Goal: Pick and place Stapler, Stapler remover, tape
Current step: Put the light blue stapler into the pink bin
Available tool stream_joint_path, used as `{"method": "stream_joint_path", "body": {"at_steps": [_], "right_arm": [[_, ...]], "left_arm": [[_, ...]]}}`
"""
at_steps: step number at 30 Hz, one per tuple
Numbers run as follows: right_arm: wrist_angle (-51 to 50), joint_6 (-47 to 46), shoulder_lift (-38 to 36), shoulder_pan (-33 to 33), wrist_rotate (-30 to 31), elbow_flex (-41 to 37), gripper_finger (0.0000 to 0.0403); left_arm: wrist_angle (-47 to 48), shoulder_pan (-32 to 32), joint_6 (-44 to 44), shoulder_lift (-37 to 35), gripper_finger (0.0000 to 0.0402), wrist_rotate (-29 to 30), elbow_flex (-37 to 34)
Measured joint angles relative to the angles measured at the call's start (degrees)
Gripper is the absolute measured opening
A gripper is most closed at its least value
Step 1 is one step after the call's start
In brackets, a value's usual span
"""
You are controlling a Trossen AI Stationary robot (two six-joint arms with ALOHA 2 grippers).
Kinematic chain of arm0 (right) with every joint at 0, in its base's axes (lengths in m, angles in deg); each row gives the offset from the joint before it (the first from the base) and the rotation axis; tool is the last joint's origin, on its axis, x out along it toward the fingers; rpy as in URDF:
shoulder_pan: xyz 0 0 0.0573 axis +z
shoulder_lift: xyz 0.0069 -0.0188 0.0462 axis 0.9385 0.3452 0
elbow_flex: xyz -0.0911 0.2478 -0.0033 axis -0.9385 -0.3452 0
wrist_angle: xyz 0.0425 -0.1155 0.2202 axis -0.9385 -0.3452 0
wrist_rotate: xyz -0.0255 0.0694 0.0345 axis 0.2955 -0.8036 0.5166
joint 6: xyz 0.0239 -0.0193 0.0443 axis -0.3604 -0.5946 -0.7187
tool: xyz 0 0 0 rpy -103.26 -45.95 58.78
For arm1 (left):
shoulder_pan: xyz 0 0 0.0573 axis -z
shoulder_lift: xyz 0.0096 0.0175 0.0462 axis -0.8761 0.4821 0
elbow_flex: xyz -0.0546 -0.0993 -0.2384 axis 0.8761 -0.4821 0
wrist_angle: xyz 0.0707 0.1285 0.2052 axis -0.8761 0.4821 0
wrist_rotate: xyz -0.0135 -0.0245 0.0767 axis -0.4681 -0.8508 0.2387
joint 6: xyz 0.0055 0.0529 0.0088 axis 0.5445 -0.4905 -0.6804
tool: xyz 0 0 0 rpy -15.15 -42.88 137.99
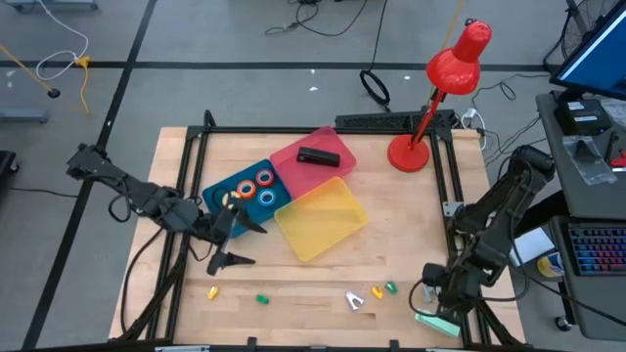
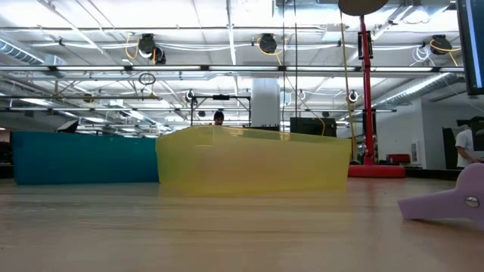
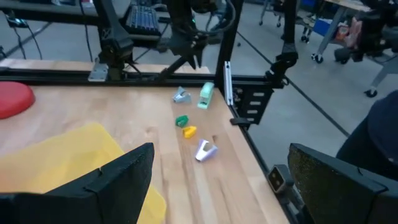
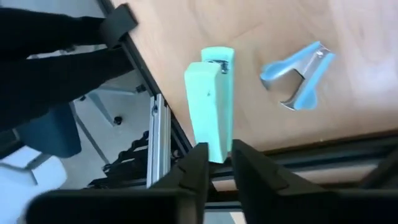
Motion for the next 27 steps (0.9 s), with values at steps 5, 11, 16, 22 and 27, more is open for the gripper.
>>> {"method": "stream_joint_path", "body": {"at_steps": [5,11,16,22,27], "right_arm": [[3.35,1.49,0.0,0.0,-0.35,-2.38,0.014],[9.91,-2.68,0.0,0.9,-5.57,-5.77,0.0204],[18.35,-12.49,0.0,3.87,-7.83,-9.08,0.0225],[24.65,-22.05,-0.28,6.35,-8.08,-13.06,0.0223],[24.78,-22.83,-0.31,6.48,-5.91,-13.47,0.022]], "left_arm": [[-1.75,-1.57,-1.09,0.0,0.0367,0.06,-0.36],[-10.97,-3.26,0.36,0.02,0.0367,-0.18,-6.85],[-15.45,-4.34,2.88,0.0,0.0367,-0.18,-11.19],[-15.93,-5.1,3.67,0.0,0.0367,-0.22,-11.8],[-15.93,-5.18,3.82,0.0,0.0367,-0.35,-11.8]]}}
